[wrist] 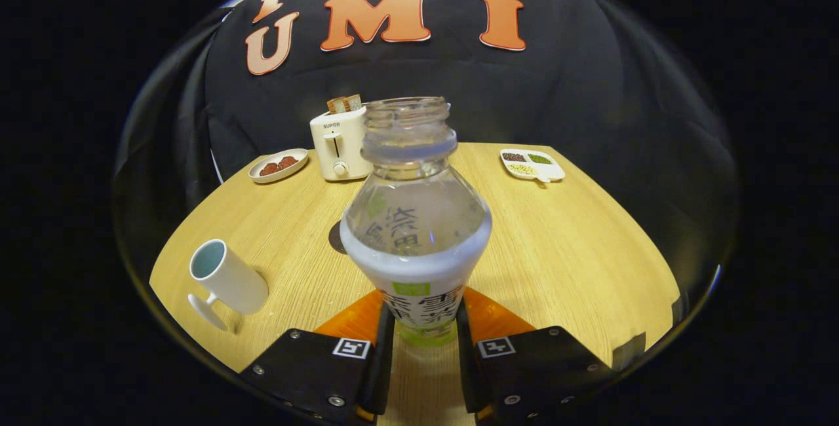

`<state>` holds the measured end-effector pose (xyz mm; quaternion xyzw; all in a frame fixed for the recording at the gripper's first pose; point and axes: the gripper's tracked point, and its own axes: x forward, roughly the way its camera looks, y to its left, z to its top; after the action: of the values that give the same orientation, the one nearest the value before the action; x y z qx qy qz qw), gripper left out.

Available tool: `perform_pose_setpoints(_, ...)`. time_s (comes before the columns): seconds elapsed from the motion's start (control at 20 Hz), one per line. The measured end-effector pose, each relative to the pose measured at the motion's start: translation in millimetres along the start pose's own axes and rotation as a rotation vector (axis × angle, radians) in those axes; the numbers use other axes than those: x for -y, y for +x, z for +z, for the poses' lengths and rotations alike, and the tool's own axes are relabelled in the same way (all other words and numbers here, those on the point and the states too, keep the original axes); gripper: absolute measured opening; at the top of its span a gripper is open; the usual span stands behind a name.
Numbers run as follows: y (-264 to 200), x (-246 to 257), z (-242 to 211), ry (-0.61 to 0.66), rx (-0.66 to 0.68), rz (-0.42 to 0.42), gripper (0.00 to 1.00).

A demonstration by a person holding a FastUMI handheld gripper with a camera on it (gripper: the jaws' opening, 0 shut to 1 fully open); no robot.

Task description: Take the bottle from table, then pour the juice into the cup, finally place the bottle on the coaster

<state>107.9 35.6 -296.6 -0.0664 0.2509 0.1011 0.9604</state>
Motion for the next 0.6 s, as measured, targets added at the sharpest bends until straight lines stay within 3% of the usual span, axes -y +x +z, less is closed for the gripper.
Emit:
perform_pose_setpoints(0.15, -8.9, -3.8, 13.9, -0.062, 0.012, -0.032, 0.45)
perform_pose_setpoints(0.3, -19.1, -7.9, 30.3, -0.223, 0.043, -0.094, 0.45)
perform_pose_setpoints(0.6, -34.4, -46.9, 46.8, -0.421, 0.071, -0.132, 0.45)
